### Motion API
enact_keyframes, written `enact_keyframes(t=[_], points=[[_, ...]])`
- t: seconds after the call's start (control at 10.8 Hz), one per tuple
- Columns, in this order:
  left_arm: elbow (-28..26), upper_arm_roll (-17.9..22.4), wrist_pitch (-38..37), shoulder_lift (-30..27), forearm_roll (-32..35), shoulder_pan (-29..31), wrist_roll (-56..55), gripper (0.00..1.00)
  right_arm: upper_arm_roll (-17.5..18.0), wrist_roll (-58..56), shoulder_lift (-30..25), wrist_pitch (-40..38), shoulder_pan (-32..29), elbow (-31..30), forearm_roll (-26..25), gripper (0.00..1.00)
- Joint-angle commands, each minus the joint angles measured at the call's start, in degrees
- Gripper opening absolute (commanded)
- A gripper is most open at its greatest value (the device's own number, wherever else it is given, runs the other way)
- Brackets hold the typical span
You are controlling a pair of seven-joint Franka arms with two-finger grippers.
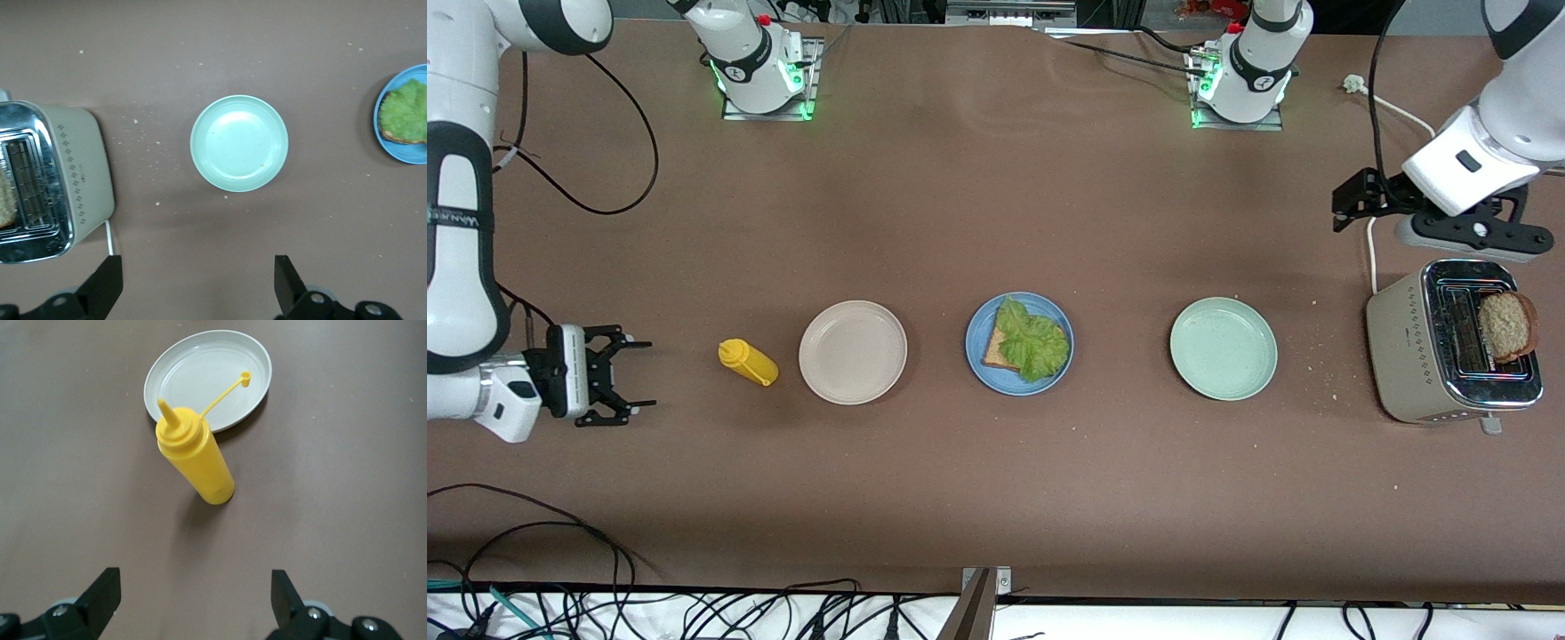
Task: Make sandwich in blue plate with both arms
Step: 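Withdraw the right gripper while the left gripper moves over the toaster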
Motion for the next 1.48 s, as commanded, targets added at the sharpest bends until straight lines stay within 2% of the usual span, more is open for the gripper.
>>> enact_keyframes(t=[0.0, 0.37, 0.56, 0.83, 1.21, 1.3, 1.39], points=[[6.13, 0.21, -0.84, 5.70, 1.56, 5.30, 1.58, 1.00, -0.47, 16.77, -11.97, 0.01, 1.92, -9.31, -2.98, 1.00], [10.96, 0.21, -0.49, 15.36, 1.21, 15.13, 11.49, 1.00, -0.38, 34.71, -19.54, 0.18, 3.77, -13.89, -5.35, 1.00], [13.08, 0.30, 0.21, 20.03, 1.30, 18.05, 13.36, 1.00, -0.81, 48.57, -23.85, 0.01, 4.56, -16.53, -5.45, 1.00], [13.00, 0.30, 6.53, 23.99, 1.56, 23.15, 18.52, 1.00, -2.92, 62.41, -29.13, -0.35, 9.12, -18.82, -7.82, 1.00], [12.91, 0.30, 13.39, 28.38, 1.47, 30.18, 24.96, 1.00, -3.37, 82.16, -35.89, 0.18, 13.87, -23.21, -11.24, 1.00], [12.91, 0.30, 13.40, 29.18, 0.78, 30.89, 24.35, 0.92, -3.54, 85.44, -37.47, 0.27, 15.27, -24.79, -11.68, 1.00], [12.65, 0.30, 13.40, 29.28, 0.77, 30.81, 24.17, 0.91, -5.54, 86.86, -39.14, 0.27, 17.12, -26.28, -12.12, 1.00]])
